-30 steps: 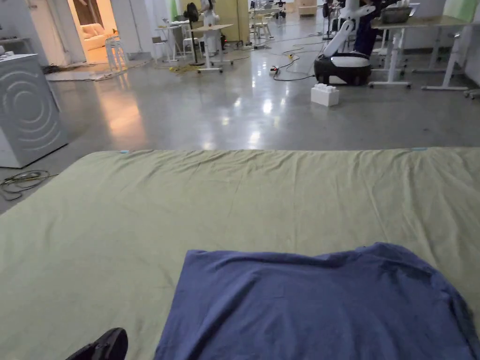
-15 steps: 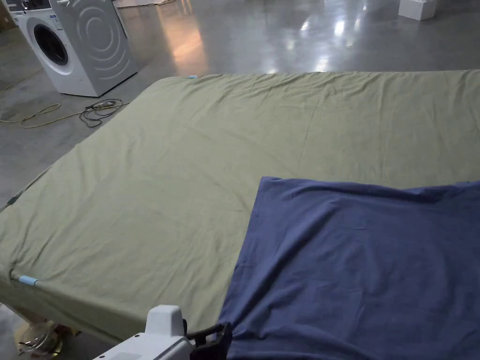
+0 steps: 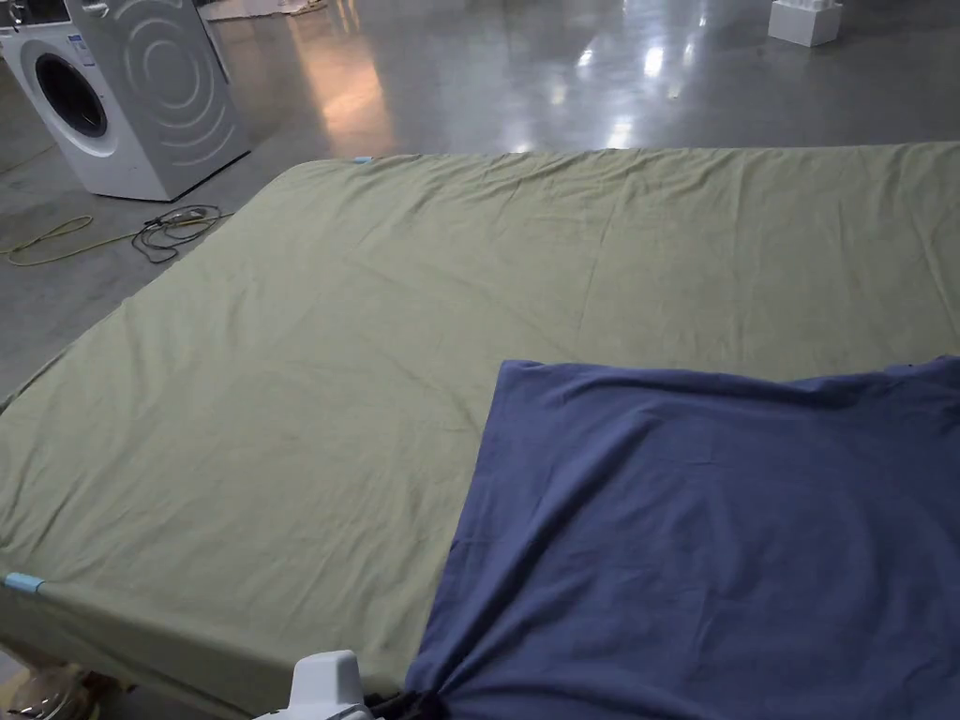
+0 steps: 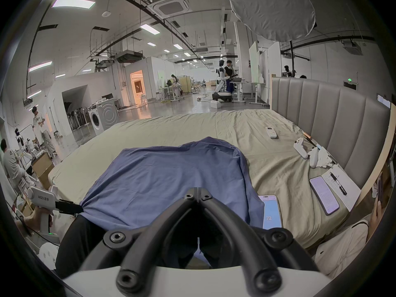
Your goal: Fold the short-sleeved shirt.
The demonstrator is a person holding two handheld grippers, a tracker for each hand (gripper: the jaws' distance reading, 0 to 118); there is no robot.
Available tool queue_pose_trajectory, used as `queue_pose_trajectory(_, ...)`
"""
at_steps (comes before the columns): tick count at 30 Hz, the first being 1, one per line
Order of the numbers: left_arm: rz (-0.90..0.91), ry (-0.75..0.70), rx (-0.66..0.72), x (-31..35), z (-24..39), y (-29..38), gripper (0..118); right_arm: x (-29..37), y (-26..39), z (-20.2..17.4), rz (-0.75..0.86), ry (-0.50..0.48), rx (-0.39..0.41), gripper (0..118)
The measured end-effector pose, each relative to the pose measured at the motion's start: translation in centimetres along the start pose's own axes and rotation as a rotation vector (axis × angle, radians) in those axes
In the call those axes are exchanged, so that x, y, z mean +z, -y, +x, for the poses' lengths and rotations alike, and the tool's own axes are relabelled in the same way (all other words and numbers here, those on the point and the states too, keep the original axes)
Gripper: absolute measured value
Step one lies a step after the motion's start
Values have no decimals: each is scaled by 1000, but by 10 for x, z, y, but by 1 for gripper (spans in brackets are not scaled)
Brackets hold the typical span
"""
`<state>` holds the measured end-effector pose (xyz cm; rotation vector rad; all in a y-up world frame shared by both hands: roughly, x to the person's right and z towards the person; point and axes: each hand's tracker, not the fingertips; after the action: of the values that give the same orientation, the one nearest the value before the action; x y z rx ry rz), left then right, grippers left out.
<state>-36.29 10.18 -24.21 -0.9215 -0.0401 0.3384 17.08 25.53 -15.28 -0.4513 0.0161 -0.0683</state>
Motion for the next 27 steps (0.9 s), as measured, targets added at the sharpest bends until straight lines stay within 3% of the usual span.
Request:
queue_pose_trajectory(2,-2,16,5,3,5,2,9,1,3,1,-5,4,0,0)
queue_pose_trajectory(3,-4,18,-18,4,12,2,6,2,5,1,-8,7,0,0)
queue_pose_trajectory(6,0,3,-117,4,26,1,6,4,8,7,-15,21,-17,0)
queue_pose_trajectory(11,47,47,-105,7,40,-16,5,7,15,38,-25,139,-67,3)
queue_pose_trajectory(14,64,56,-121,3,48,-29,5,0,28,68,-74,194,-117,70)
queue_pose_trajectory(15,65,57,-125,0,49,-32,6,-6,33,76,-100,207,-135,74)
queue_pose_trajectory(18,58,59,-122,-4,60,-37,5,-31,57,110,-194,195,-201,73)
queue_pose_trajectory(22,48,63,-136,-2,74,-37,6,-67,79,126,-298,133,-255,73)
queue_pose_trajectory(26,43,60,-144,1,84,-39,6,-98,89,118,-480,135,-203,71)
queue_pose_trajectory(27,42,59,-146,2,86,-39,6,-102,91,115,-495,126,-188,65)
